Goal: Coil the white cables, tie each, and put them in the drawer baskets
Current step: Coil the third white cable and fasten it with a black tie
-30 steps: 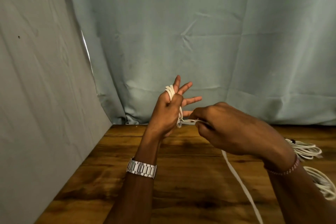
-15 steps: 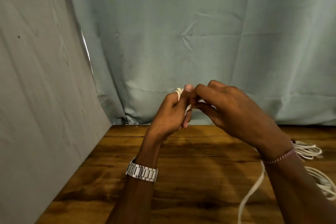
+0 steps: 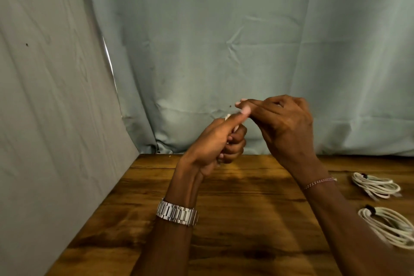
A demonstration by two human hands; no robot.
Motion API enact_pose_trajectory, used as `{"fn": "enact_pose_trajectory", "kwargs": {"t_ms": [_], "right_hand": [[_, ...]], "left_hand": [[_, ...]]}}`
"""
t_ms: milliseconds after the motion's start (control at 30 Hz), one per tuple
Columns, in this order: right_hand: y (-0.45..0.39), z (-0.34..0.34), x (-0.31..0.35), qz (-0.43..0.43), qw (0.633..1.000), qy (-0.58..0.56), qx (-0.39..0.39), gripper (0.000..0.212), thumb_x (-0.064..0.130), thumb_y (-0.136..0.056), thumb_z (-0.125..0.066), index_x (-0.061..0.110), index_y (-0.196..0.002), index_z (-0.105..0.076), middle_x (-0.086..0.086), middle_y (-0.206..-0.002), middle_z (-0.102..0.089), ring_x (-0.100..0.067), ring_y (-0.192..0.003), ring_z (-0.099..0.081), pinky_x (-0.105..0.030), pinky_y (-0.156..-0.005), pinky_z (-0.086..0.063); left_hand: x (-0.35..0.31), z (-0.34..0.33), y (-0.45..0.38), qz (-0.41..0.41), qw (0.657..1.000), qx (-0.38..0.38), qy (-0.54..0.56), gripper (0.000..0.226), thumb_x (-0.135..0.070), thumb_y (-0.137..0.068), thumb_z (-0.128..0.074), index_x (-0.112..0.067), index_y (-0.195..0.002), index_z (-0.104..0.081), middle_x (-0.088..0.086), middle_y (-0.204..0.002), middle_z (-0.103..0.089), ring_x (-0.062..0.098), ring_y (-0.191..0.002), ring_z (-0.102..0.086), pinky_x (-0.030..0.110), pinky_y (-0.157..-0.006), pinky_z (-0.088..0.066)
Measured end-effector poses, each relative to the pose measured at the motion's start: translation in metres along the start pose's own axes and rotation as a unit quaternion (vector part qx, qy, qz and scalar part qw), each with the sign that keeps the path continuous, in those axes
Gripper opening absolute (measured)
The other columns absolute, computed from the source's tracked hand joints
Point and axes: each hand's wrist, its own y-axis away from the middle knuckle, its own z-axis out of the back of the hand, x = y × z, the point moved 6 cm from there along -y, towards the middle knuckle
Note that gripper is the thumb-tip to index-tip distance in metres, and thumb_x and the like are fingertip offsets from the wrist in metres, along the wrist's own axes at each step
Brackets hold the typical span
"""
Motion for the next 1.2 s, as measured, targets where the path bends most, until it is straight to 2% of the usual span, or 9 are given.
{"fn": "enact_pose_trajectory", "kwargs": {"t_ms": [233,300,433,500,600,767,833,967,1200], "right_hand": [[0.011,-0.042,0.01,-0.128,0.942,-0.284,0.123,0.047,0.012,-0.103,-0.049,0.02,-0.149,-0.047,-0.009,-0.119,-0.067,-0.029,-0.11,-0.064,-0.044,-0.094,-0.052],[0.015,-0.049,0.015,-0.153,0.914,-0.31,0.212,0.048,0.017,-0.1,-0.046,0.003,-0.146,-0.046,-0.021,-0.125,-0.065,-0.034,-0.116,-0.061,-0.044,-0.1,-0.05],[0.02,-0.056,0.03,-0.107,0.906,-0.248,0.325,0.031,0.004,-0.093,-0.047,0.007,-0.121,-0.059,-0.012,-0.096,-0.072,-0.028,-0.086,-0.069,-0.04,-0.075,-0.054],[0.023,-0.06,0.038,-0.093,0.878,-0.241,0.403,0.014,0.006,-0.101,-0.045,0.015,-0.099,-0.056,-0.007,-0.088,-0.07,-0.023,-0.078,-0.067,-0.037,-0.073,-0.054],[0.025,-0.057,0.051,-0.073,0.845,-0.24,0.472,0.014,0.011,-0.105,-0.044,0.01,-0.098,-0.057,-0.004,-0.092,-0.07,-0.014,-0.077,-0.066,-0.028,-0.071,-0.054],[0.033,-0.048,0.057,-0.024,0.827,-0.159,0.538,0.013,0.026,-0.103,-0.051,0.019,-0.102,-0.061,0.005,-0.087,-0.061,-0.014,-0.079,-0.059,-0.032,-0.068,-0.049],[0.031,-0.04,0.056,-0.021,0.827,-0.162,0.538,0.016,0.022,-0.101,-0.054,0.024,-0.113,-0.065,0.005,-0.097,-0.067,-0.013,-0.086,-0.062,-0.034,-0.075,-0.054],[0.01,-0.017,0.05,-0.013,0.882,-0.129,0.453,0.019,0.028,-0.103,-0.052,0.029,-0.112,-0.068,0.007,-0.1,-0.07,-0.009,-0.087,-0.064,-0.035,-0.076,-0.056],[-0.016,0.018,0.027,0.045,0.959,-0.043,0.275,0.023,0.037,-0.096,-0.056,0.03,-0.112,-0.07,0.006,-0.092,-0.068,-0.018,-0.082,-0.066,-0.036,-0.061,-0.053]], "left_hand": [[-0.002,-0.016,-0.002,-0.035,0.987,0.077,0.133,0.044,-0.035,-0.1,-0.046,-0.017,-0.06,-0.051,-0.006,-0.037,-0.022,0.007,-0.029,-0.016,0.021,-0.035,-0.01],[-0.01,-0.02,-0.002,-0.061,0.974,0.113,0.187,0.035,-0.039,-0.098,-0.048,-0.012,-0.1,-0.071,-0.005,-0.038,-0.018,0.007,-0.03,-0.013,0.024,-0.035,-0.01],[-0.016,-0.001,-0.004,-0.117,0.966,0.071,0.221,0.047,-0.034,-0.101,-0.044,-0.021,-0.146,-0.05,-0.008,-0.04,-0.034,0.005,-0.029,-0.02,0.025,-0.037,-0.011],[-0.017,0.008,-0.005,-0.14,0.964,0.028,0.225,0.047,-0.027,-0.102,-0.04,-0.026,-0.15,-0.043,-0.002,-0.067,-0.07,0.004,-0.027,-0.027,0.024,-0.039,-0.011],[-0.018,0.018,-0.004,-0.151,0.967,-0.042,0.2,0.054,-0.02,-0.101,-0.039,-0.03,-0.153,-0.032,0.011,-0.123,-0.071,0.004,-0.029,-0.03,0.02,-0.04,-0.013],[-0.013,0.036,0.0,-0.138,0.976,-0.154,0.064,0.055,-0.015,-0.108,-0.033,-0.037,-0.157,-0.022,0.006,-0.131,-0.067,0.006,-0.047,-0.057,0.014,-0.039,-0.035],[-0.01,0.047,0.0,-0.128,0.975,-0.178,0.044,0.055,-0.016,-0.109,-0.035,-0.039,-0.157,-0.02,0.003,-0.142,-0.06,0.021,-0.086,-0.075,0.02,-0.059,-0.056],[-0.002,0.058,-0.003,-0.115,0.975,-0.185,0.033,0.054,-0.02,-0.108,-0.038,-0.034,-0.158,-0.022,-0.001,-0.158,-0.04,0.022,-0.138,-0.048,0.045,-0.092,-0.058],[0.007,0.047,-0.006,-0.051,0.988,-0.14,-0.042,0.056,-0.021,-0.108,-0.04,-0.027,-0.159,-0.018,0.002,-0.151,-0.051,0.029,-0.12,-0.064,0.049,-0.09,-0.058]]}}
